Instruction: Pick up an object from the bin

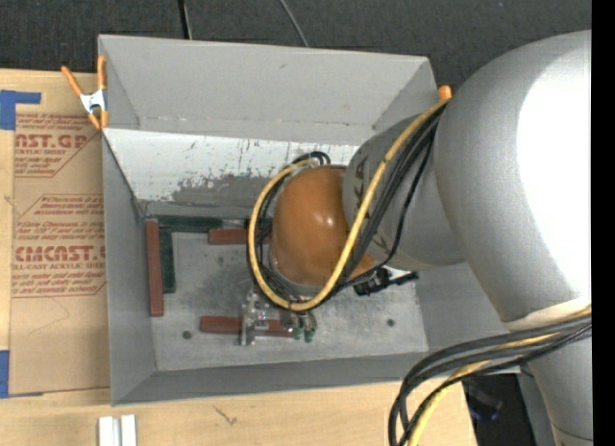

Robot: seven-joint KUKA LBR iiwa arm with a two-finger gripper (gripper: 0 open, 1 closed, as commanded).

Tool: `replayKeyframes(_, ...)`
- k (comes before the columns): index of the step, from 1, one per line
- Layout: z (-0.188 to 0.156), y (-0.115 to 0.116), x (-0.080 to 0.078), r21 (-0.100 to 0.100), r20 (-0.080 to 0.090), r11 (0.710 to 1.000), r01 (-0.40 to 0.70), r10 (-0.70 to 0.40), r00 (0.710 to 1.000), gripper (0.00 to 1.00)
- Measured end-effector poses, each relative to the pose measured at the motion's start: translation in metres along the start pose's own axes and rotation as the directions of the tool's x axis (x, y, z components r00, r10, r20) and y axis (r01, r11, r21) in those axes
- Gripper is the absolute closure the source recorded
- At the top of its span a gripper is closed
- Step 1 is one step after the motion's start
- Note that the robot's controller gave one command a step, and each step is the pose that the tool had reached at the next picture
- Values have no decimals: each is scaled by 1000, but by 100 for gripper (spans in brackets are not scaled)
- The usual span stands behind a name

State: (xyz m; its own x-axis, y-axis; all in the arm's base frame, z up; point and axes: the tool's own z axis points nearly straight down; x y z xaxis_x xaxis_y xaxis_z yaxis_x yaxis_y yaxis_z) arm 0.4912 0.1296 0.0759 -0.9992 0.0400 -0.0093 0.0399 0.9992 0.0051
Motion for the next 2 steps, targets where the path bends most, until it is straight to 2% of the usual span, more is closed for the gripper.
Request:
replayKeyframes(1,0,0,0,0,0,1000,0,0,1000,100)
replayKeyframes(2,-125,4,-11,4,-9,1000,12,-12,1000,100)
